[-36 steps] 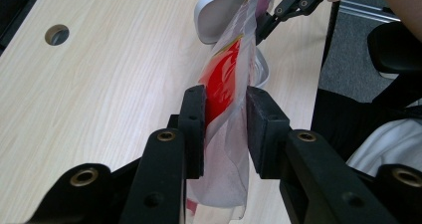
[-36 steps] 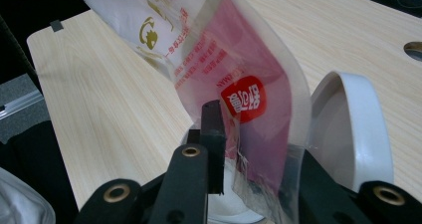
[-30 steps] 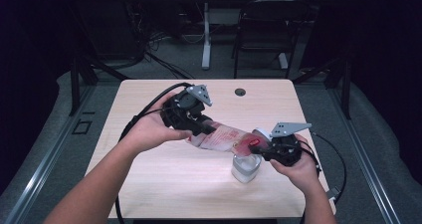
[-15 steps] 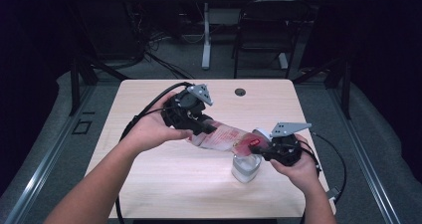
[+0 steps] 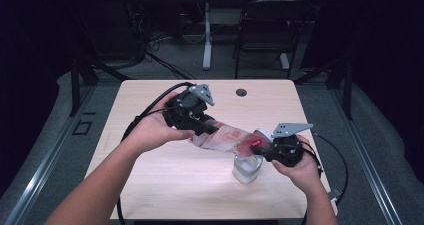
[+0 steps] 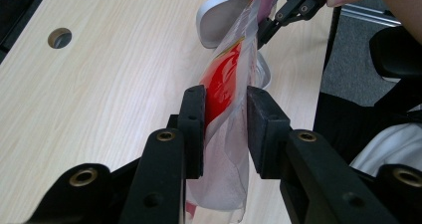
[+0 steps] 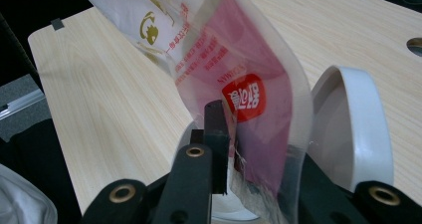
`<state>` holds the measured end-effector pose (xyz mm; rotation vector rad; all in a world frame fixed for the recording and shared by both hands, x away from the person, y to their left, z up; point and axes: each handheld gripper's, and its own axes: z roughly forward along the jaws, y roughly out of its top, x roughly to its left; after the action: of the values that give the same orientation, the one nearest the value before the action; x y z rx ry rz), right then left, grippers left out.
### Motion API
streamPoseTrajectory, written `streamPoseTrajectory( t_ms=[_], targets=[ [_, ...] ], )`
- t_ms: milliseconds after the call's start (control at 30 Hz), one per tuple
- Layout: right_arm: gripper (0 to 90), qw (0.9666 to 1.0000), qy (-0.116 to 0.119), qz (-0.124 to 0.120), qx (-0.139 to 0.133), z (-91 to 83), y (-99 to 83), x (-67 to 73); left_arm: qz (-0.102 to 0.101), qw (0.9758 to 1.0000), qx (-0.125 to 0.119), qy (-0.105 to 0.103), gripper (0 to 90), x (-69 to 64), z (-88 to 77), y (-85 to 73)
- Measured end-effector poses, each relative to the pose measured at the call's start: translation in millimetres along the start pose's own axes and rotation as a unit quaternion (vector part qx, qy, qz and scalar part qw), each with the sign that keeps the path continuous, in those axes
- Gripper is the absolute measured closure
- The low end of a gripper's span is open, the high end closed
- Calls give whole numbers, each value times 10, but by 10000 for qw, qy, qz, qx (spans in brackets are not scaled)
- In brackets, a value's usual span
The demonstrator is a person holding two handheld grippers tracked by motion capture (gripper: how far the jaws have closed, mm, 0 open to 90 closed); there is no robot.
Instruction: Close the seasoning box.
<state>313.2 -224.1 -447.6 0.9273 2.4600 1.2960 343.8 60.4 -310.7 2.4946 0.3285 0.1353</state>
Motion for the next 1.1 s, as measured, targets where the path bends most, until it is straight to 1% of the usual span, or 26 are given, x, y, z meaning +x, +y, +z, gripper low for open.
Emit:
streamPoseTrajectory(
  t_ms=[333, 433, 633, 867, 1100],
  targets=[
    [845, 10000, 9, 25, 55, -10, 7, 8, 21, 10000, -10, 5, 714, -3, -1, 8],
    [848, 9999, 75, 36, 67, -14, 6, 5, 11, 10000, -43, -3, 717, -8, -7, 10],
    [852, 9999, 129, 37, 106, -28, 7, 11, 8, 10000, -57, -13, 718, -9, -10, 14],
    [857, 9998, 150, 48, 133, -68, 2, 24, -17, 10000, -84, -29, 718, -5, 3, 30],
    [866, 9997, 153, 32, 195, -129, -9, 27, 6, 9999, -90, -58, 718, 2, 27, 53]
  ],
)
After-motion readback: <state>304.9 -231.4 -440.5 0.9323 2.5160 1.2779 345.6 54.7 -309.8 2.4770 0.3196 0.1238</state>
